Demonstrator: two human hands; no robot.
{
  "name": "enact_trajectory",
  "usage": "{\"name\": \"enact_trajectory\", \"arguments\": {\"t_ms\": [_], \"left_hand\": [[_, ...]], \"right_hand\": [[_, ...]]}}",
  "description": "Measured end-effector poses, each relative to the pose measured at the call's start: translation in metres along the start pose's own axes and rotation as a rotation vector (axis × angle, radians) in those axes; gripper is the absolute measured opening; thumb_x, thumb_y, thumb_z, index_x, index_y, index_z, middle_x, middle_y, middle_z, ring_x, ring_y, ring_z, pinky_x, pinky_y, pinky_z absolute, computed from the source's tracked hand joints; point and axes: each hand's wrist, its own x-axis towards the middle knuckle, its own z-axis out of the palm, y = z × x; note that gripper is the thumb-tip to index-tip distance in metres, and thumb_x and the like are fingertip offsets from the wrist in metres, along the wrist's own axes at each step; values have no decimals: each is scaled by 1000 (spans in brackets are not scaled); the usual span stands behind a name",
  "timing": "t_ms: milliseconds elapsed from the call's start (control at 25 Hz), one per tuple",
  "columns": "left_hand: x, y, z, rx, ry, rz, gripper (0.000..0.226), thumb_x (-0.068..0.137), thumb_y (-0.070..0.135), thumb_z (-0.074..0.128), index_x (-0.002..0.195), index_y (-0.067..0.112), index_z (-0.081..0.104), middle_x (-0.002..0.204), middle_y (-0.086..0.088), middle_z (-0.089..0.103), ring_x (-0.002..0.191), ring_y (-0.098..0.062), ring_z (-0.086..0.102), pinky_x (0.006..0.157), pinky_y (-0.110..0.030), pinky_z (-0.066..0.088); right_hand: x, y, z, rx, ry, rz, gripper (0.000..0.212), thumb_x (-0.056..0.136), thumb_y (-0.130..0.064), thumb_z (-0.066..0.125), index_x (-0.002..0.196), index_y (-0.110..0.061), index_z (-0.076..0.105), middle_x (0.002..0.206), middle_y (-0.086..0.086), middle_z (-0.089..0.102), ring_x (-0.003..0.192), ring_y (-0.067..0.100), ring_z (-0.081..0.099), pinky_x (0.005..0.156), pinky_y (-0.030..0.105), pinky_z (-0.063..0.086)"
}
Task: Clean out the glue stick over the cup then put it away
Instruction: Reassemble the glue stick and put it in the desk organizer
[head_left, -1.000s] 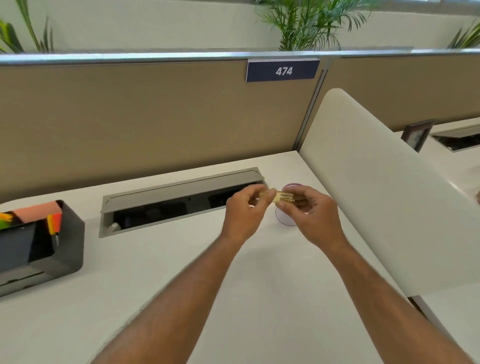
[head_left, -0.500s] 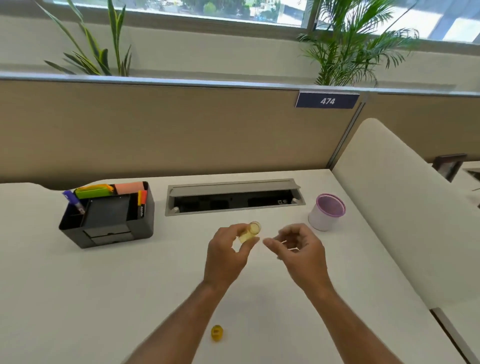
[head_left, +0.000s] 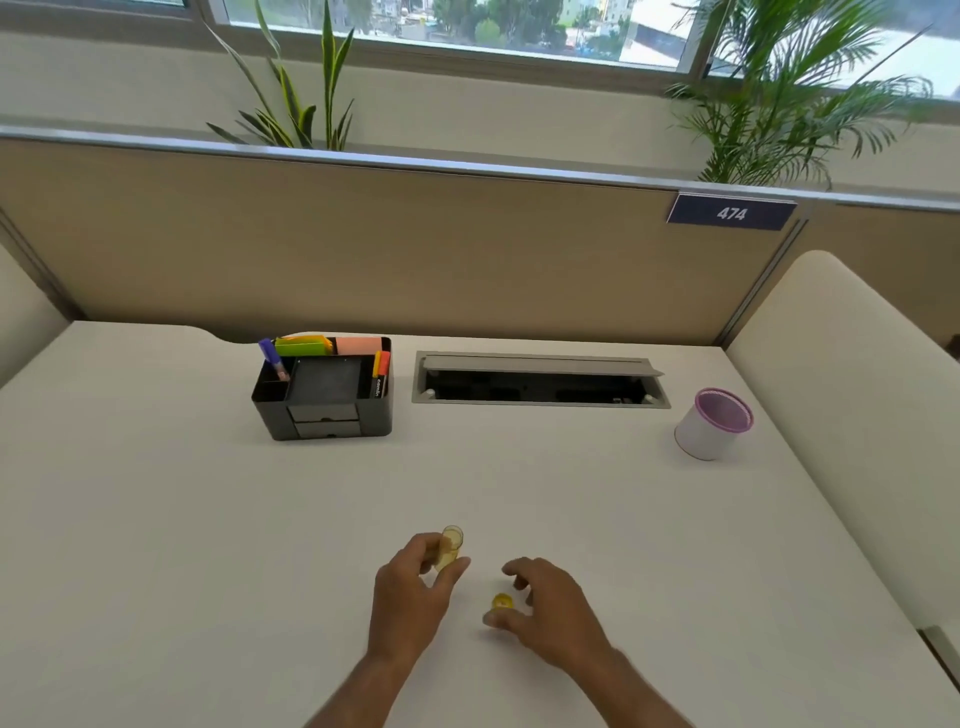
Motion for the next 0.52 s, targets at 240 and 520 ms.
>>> {"name": "enact_trajectory", "arguments": {"t_ms": [240, 520], "left_hand": [[-9, -7, -14, 43, -4, 27, 31, 76, 30, 84, 88, 44, 59, 84, 22, 69, 89, 8, 60, 64, -7, 45], [-9, -5, -19, 30, -7, 49, 27, 75, 30, 84, 92, 34, 64, 84, 21, 70, 87, 9, 60, 63, -7, 45]], "right_hand": [[6, -7, 17, -231, -47, -81, 49, 82, -39, 72, 127, -28, 57, 119, -3, 55, 112, 17, 55, 90, 27, 47], [0, -17, 5, 47, 202, -101, 33, 86, -31, 73, 118, -28, 69, 100, -8, 61, 84, 5, 59, 79, 13, 46]]}}
